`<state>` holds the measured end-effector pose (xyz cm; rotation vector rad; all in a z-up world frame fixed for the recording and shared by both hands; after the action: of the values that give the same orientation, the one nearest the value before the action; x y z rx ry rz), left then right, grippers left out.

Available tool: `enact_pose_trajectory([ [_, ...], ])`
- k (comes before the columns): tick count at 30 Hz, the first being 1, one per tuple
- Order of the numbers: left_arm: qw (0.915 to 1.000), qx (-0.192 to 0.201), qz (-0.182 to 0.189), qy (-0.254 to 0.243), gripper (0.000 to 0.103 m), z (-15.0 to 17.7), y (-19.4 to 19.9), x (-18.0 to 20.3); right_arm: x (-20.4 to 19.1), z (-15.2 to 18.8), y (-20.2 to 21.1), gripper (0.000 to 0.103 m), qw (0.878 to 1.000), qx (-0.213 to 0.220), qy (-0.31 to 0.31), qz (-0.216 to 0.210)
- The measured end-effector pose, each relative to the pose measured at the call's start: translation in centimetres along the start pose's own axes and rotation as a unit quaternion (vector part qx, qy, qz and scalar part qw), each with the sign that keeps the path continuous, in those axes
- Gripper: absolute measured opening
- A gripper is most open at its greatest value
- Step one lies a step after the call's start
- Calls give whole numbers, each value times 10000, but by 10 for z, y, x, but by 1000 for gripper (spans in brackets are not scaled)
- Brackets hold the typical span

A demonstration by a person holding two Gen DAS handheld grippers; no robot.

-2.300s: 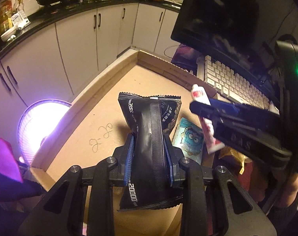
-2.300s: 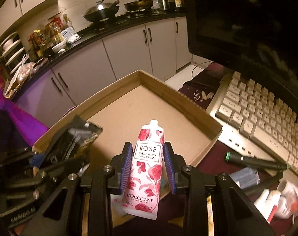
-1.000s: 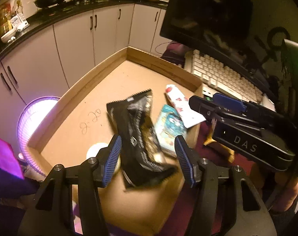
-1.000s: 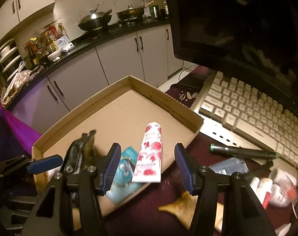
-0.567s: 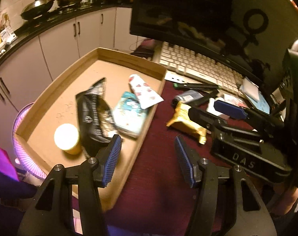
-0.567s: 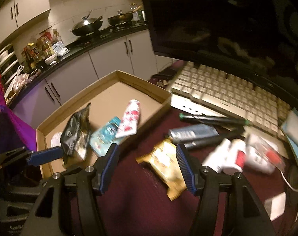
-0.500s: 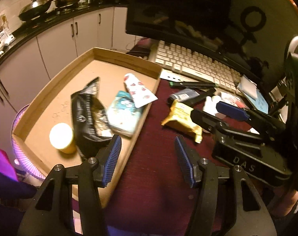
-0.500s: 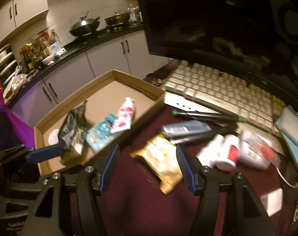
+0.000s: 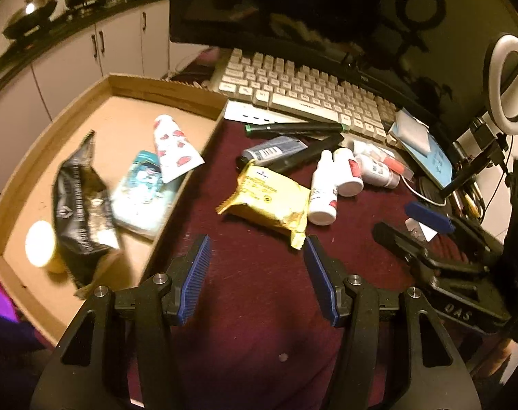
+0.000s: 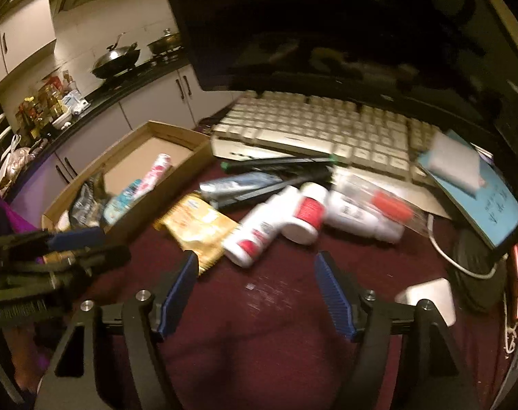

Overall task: Organize objects
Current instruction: 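Move both tools back over the remaining items on the cloth, then grasp the white charger with the right tool while the left tool grasps the white spray bottle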

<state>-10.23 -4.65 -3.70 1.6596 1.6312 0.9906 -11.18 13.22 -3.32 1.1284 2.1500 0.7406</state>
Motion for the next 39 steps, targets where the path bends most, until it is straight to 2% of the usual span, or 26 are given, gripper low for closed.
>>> enact_pose_trajectory([
  [5, 9998, -101, 133, 77, 57, -9, -12, 10, 27, 18, 11, 73, 9998, -76, -49, 196],
  [15, 9964, -22, 86, -846, 57, -23, -39, 71, 79, 29, 28, 74, 9950, 51, -366, 925],
  [19, 9947, -34, 40, -1031, 57, -29, -52, 82, 96, 31, 28, 74, 9924, -1, -459, 1144],
  [27, 9924, -101, -73, -1225, 56, -42, -79, 91, 117, 39, 14, 74, 9908, -209, -676, 1152],
  [28, 9918, -106, -103, -1267, 56, -41, -81, 92, 118, 40, 14, 74, 9909, -194, -722, 1123],
  [30, 9912, -132, -172, -1305, 35, -40, -86, 92, 120, 42, 12, 73, 9908, -208, -777, 1085],
  [32, 9907, -180, -106, -1346, 30, -38, -88, 94, 119, 43, 12, 68, 9914, -201, -758, 1046],
  [36, 9884, -141, -201, -1499, 30, -30, -82, 98, 117, 42, 12, 66, 9910, -190, -758, 1083],
  [37, 9887, -170, -170, -1480, 30, -28, -81, 97, 116, 41, 13, 63, 9911, -175, -772, 1070],
  [38, 9891, -209, -120, -1454, 30, -24, -77, 96, 116, 41, 14, 52, 9910, -167, -776, 1082],
  [39, 9892, -233, -74, -1447, 29, -21, -73, 96, 116, 41, 15, 50, 9912, -169, -800, 1044],
])
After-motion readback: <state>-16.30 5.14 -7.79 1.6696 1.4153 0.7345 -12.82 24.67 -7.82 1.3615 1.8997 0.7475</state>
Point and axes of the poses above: each gripper's, at about its wrist camera, not at the fingertips, and y roughly against the way its jaws point, x to its right, z to its underside, the point moved 2 cm from there along -y, roughly the way its jaws point, and after that the axes turned 8 degrees about -z, right-handed, at the moved point
